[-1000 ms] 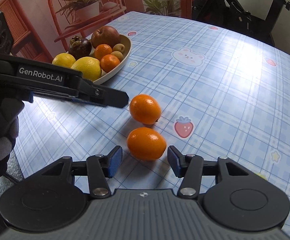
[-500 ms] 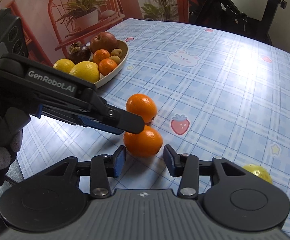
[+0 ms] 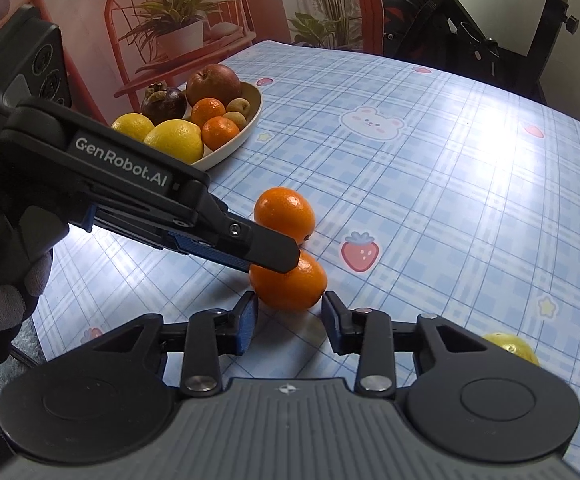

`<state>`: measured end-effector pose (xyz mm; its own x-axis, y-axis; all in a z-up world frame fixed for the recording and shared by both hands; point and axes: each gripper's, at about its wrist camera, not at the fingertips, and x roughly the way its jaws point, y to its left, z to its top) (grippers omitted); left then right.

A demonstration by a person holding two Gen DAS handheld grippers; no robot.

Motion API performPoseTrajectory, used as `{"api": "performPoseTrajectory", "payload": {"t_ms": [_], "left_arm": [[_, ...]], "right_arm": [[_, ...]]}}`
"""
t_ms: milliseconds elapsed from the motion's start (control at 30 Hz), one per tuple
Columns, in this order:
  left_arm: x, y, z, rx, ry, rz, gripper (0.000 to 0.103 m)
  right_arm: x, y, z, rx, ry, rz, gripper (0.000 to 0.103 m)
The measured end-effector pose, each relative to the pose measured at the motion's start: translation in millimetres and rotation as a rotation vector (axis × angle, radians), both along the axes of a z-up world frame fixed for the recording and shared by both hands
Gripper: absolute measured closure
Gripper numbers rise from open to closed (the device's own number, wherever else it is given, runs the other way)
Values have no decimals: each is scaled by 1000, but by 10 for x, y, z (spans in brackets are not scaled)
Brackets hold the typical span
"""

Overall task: Organize fruits
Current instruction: 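Grasp a mandarin with the left gripper while the right gripper grasps another mandarin, then carry both mandarins onto the plate and open both grippers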

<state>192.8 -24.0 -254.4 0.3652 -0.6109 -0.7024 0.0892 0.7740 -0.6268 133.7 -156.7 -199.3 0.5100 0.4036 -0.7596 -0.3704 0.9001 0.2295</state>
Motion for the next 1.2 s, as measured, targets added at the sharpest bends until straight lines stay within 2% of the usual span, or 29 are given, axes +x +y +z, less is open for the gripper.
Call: {"api": "performPoseTrajectory", "payload": {"t_ms": [267,467,600,733,900,1000,1200], "left_arm": [[-53,105,255,22,-62,0,71],[69,535,658,45,-124,59,71],[220,839,828,68,-160,110,71],[343,1113,860,92,-167,163,71],[480,1428,814,144,-139,203,71],[549,1501,788,176,-126,207,71],[653,1650,710,189,-102,226,71]], "right_arm": [[46,102,199,5,-60,30,66],[374,464,473,14,-144,130,66],[677,759,593,13,-184,186,66],[966,1093,576,17,-195,250,66],[1237,1427,432,43,-164,299,66],[1344,1531,362,43,-141,313,66],[1484,1592,274,43,-107,317,66]]}}
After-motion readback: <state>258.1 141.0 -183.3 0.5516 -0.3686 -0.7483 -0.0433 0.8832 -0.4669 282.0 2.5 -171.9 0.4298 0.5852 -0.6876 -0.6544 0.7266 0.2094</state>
